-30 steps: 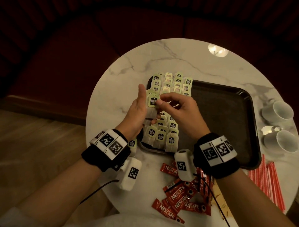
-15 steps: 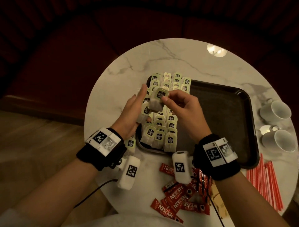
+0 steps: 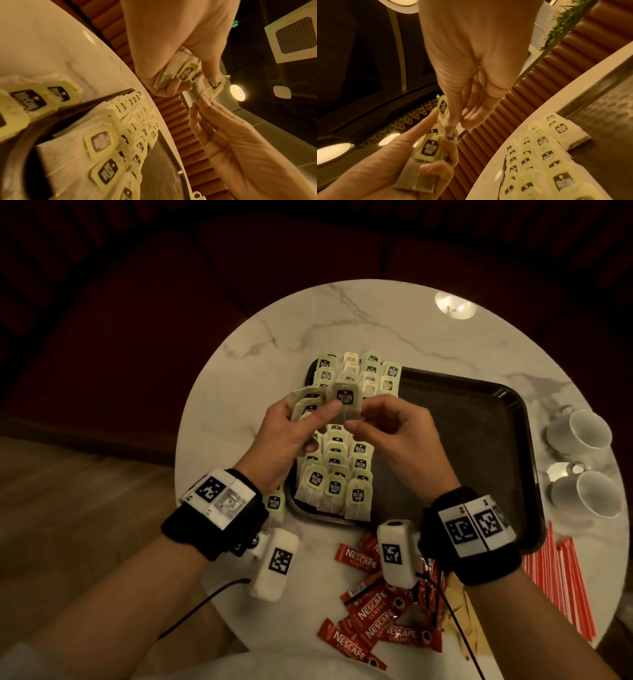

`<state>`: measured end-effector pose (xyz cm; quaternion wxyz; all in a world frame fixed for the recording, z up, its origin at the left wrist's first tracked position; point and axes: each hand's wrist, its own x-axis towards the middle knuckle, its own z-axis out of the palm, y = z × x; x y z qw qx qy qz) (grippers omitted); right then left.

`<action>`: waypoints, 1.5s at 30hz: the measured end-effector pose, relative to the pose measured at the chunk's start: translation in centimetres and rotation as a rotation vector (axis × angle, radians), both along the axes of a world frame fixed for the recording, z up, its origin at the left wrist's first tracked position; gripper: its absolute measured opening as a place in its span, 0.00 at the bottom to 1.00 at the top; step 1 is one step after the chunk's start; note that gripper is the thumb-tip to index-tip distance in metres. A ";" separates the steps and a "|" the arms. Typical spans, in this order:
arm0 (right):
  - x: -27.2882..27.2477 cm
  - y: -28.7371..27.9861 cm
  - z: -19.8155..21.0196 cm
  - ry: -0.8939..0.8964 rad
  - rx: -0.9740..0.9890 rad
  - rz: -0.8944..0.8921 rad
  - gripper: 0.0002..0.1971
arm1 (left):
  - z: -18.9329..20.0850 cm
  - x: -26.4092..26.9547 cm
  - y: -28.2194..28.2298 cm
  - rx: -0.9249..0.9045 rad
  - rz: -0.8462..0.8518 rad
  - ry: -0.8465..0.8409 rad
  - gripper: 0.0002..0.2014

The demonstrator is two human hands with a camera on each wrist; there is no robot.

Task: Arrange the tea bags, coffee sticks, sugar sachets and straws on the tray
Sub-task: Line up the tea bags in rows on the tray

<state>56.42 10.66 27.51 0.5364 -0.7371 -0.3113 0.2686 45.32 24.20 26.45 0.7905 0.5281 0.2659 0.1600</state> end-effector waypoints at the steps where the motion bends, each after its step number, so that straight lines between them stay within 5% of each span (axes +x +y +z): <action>1: 0.1 -0.1 0.0 0.014 -0.002 -0.006 0.08 | 0.0 0.0 0.0 -0.010 0.007 -0.004 0.18; 7: 0.5 -0.7 -0.4 0.097 0.026 -0.075 0.09 | -0.3 0.4 -0.4 -0.051 -0.018 0.054 0.03; 13: 2.8 -2.1 -3.1 0.259 -0.057 -0.298 0.10 | -0.5 0.6 -0.3 -0.150 0.045 0.112 0.17; 21: 6.7 -2.7 -8.0 0.286 -0.292 -0.455 0.10 | -0.4 0.4 -0.4 -0.256 0.058 0.155 0.19; 31: 6.7 -1.4 -9.4 0.191 -0.374 -0.479 0.05 | -0.6 0.1 -0.3 -0.214 0.049 0.198 0.22; 42: 6.5 -1.2 -7.4 0.057 -0.427 -0.495 0.15 | -0.2 0.2 0.1 -0.199 0.070 0.163 0.25; 45: 4.6 -0.7 -5.7 -0.029 -0.356 -0.376 0.12 | -0.4 0.4 0.1 -0.187 0.086 0.147 0.23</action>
